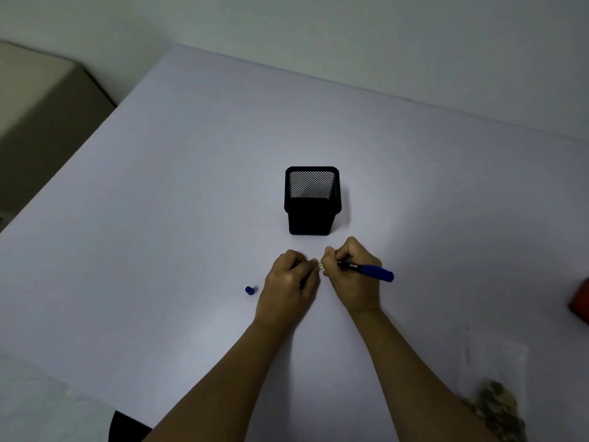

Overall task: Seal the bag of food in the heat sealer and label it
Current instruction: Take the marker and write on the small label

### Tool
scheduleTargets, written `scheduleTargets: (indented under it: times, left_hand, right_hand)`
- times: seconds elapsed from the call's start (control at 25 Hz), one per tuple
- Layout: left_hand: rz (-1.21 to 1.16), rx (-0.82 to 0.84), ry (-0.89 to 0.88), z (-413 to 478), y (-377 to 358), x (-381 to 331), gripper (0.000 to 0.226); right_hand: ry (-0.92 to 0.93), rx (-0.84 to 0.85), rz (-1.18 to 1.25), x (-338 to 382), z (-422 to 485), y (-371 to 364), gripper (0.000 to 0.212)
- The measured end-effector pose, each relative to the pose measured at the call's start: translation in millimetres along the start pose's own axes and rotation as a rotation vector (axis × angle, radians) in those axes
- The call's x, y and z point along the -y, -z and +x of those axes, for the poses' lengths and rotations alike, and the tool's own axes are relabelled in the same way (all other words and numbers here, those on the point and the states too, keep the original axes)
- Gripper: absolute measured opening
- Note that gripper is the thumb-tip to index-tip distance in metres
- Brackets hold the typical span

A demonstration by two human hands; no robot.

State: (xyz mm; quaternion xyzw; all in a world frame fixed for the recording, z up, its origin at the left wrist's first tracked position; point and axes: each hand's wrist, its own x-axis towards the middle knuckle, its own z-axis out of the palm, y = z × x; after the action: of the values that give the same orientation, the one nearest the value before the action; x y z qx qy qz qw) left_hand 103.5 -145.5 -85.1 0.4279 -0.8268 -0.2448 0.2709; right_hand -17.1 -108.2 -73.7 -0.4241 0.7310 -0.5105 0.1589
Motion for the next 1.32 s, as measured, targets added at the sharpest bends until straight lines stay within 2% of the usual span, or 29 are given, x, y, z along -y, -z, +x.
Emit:
scheduleTargets:
  times: [0.12,0.36,0.64,0.8,1.08,1.32]
  left_hand:
    - [-0.006,-0.002,0.002,0.0,0.0,0.0,0.030]
    - [-0.005,0.004,0.008,-0.5,-0.4,0.1,0.017]
    - [0.004,0.003,0.007,-0.5,-0.6,-0.1,0.016]
    - [0.001,0.005,0.008,-0.5,-0.9,-0.1,0.016]
    - [0.012,0.000,-0.002,0.1,0.1,-1.3,0.030]
    - [-0.001,-0.011,0.018,0.1,-0.3,-0.2,0.020]
  right_hand:
    - [0.020,-0.002,-0.007,-1.8,-0.4,-0.7,0.029]
    - [0.002,-0.009,-0.002,-1.3,-0.2,-0.9,0.028]
    - [0.037,-0.014,0.005,-2.1,-0.9,-0.9,0.027]
    - [-0.005,0.009,0.011,-2.7,-1.1,-1.0,0.028]
    - [0.058,-0.021,-0.033,-0.7,-1.9,-0.9,0.025]
    - [0.031,-0.012,0.003,-0.8,-1.6,-1.6,0.026]
